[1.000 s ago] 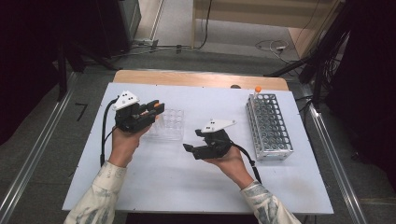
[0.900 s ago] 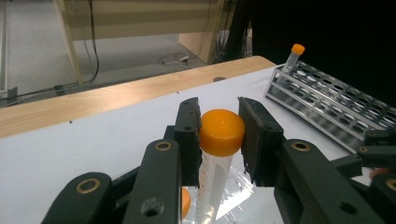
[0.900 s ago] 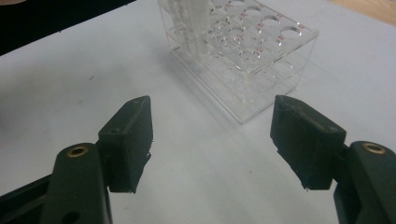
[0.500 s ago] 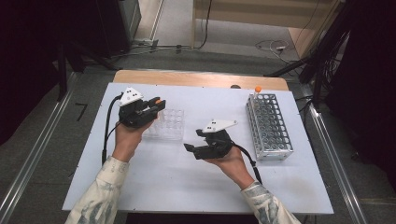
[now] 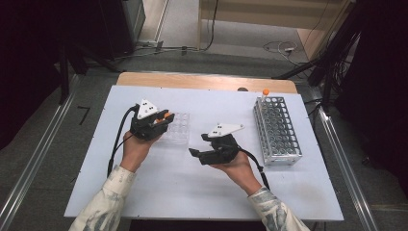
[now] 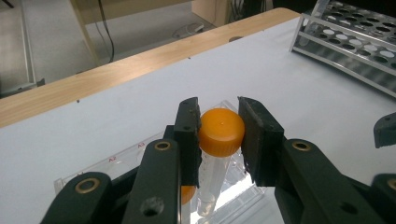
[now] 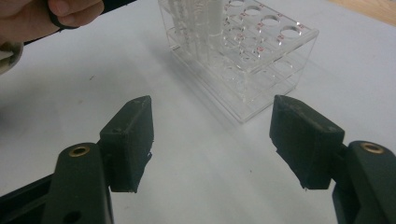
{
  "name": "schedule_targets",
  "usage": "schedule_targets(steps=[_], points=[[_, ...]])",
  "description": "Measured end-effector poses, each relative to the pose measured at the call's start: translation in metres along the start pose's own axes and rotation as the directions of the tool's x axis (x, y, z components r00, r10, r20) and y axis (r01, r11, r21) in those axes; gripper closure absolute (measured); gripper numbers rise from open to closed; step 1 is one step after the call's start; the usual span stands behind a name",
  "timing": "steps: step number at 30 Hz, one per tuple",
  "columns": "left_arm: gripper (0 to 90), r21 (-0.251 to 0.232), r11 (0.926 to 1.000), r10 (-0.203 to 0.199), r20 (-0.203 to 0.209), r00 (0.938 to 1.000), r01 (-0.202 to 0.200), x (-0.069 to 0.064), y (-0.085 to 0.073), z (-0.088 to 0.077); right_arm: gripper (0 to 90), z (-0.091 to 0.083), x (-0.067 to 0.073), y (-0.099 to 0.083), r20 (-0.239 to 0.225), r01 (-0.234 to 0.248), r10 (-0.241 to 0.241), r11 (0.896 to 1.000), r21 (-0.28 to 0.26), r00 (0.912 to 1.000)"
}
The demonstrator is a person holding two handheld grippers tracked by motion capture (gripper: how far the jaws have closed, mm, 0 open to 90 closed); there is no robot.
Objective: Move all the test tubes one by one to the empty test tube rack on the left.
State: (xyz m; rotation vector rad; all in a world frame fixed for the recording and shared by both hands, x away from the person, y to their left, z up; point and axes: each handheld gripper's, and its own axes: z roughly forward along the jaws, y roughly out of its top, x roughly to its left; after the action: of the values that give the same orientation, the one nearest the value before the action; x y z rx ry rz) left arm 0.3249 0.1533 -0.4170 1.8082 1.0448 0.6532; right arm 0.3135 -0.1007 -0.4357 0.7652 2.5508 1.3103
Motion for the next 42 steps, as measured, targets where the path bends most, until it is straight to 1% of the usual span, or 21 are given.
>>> schedule_targets(steps=[8, 11, 14, 16, 17, 18, 19, 21, 23, 25, 28, 30, 32, 33, 34, 36, 37, 38, 40, 42], points=[[68.8, 0.002, 1.0000, -0.003, -0.004, 1.0000, 0.003, 0.000, -0.002, -0.001, 28.8, 0.000, 0.001, 0.000, 0.000, 0.000, 0.000, 1.000, 0.001, 1.0000], [62.8, -0.010, 0.9999, -0.009, -0.001, 1.0000, 0.009, 0.001, -0.001, -0.002, 28.5, 0.001, 0.001, 0.000, 0.001, 0.000, 0.000, 1.000, 0.001, 1.0000], [59.7, -0.020, 0.9997, -0.017, 0.002, 0.9999, 0.017, 0.002, 0.000, -0.004, 28.1, 0.001, 0.001, 0.000, 0.002, 0.000, 0.000, 1.000, 0.002, 1.0000], [55.1, -0.028, 0.9993, -0.027, -0.008, 0.9996, 0.027, 0.002, 0.000, -0.005, 28.1, 0.000, 0.000, 0.000, 0.008, -0.001, 0.001, 1.000, 0.000, 1.0000], [49.3, -0.026, 0.9993, -0.029, -0.025, 0.9993, 0.029, 0.002, 0.001, -0.006, 28.0, 0.000, 0.000, 0.000, 0.013, -0.003, 0.003, 1.000, -0.002, 0.9999], [42.9, -0.030, 0.9987, -0.041, -0.037, 0.9985, 0.040, 0.002, 0.001, -0.006, 28.0, -0.001, 0.000, 0.000, 0.021, -0.008, 0.008, 1.000, -0.006, 0.9997], [37.1, -0.034, 0.9983, -0.049, -0.043, 0.9979, 0.048, 0.002, 0.002, -0.007, 27.9, -0.002, -0.001, 0.001, 0.032, -0.009, 0.009, 1.000, -0.010, 0.9995], [29.3, -0.037, 0.9972, -0.066, -0.053, 0.9964, 0.064, 0.003, 0.003, -0.007, 27.5, -0.003, -0.003, 0.001, 0.057, -0.021, 0.021, 1.000, -0.011, 0.9981], [27.7, -0.042, 0.9955, -0.086, -0.040, 0.9955, 0.085, 0.005, 0.003, -0.008, 26.9, -0.003, -0.006, 0.001, 0.084, -0.031, 0.031, 1.000, -0.003, 0.9960], [26.6, -0.046, 0.9945, -0.096, -0.036, 0.9947, 0.094, 0.006, 0.003, -0.009, 26.7, -0.004, -0.008, 0.001, 0.114, -0.038, 0.038, 0.999, 0.002, 0.9928], [26.5, -0.050, 0.9936, -0.103, -0.035, 0.9941, 0.101, 0.008, 0.003, -0.011, 26.5, -0.007, -0.014, 0.001, 0.142, -0.048, 0.048, 0.999, -0.005, 0.9887], [26.5, -0.049, 0.9935, -0.104, -0.040, 0.9938, 0.102, 0.009, 0.003, -0.011, 26.6, -0.012, -0.019, 0.002, 0.171, -0.075, 0.076, 0.997, -0.012, 0.9823], [25.9, -0.049, 0.9931, -0.109, -0.044, 0.9930, 0.107, 0.010, 0.003, -0.012, 26.5, -0.018, -0.023, 0.003, 0.202, -0.086, 0.089, 0.996, -0.021, 0.9754], [25.8, -0.048, 0.9928, -0.112, -0.044, 0.9927, 0.110, 0.011, 0.003, -0.012, 26.5, -0.020, -0.025, 0.003, 0.205, -0.093, 0.096, 0.995, -0.027, 0.9740], [25.7, -0.048, 0.9929, -0.111, -0.049, 0.9926, 0.108, 0.011, 0.003, -0.012, 26.5, -0.024, -0.028, 0.003, 0.219, -0.103, 0.109, 0.994, -0.037, 0.9697], [25.0, -0.046, 0.9925, -0.115, -0.048, 0.9922, 0.113, 0.012, 0.003, -0.013, 26.4, -0.030, -0.033, 0.003, 0.255, -0.102, 0.111, 0.994, -0.050, 0.9604], [25.0, -0.047, 0.9919, -0.120, -0.047, 0.9917, 0.118, 0.013, 0.003, -0.013, 26.4, -0.032, -0.036, 0.003, 0.266, -0.108, 0.120, 0.992, -0.057, 0.9565], [24.9, -0.045, 0.9919, -0.121, -0.047, 0.9916, 0.118, 0.013, 0.003, -0.013, 26.2, -0.036, -0.041, 0.002, 0.281, -0.123, 0.137, 0.990, -0.066, 0.9499], [24.5, -0.038, 0.9920, -0.122, -0.045, 0.9915, 0.120, 0.013, 0.002, -0.013, 26.2, -0.041, -0.049, 0.002, 0.332, -0.126, 0.143, 0.989, -0.074, 0.9325], [24.3, -0.038, 0.9919, -0.123, -0.042, 0.9915, 0.121, 0.013, 0.002, -0.013, 26.2, -0.046, -0.058, 0.002, 0.361, -0.135, 0.153, 0.988, -0.074, 0.9197]])
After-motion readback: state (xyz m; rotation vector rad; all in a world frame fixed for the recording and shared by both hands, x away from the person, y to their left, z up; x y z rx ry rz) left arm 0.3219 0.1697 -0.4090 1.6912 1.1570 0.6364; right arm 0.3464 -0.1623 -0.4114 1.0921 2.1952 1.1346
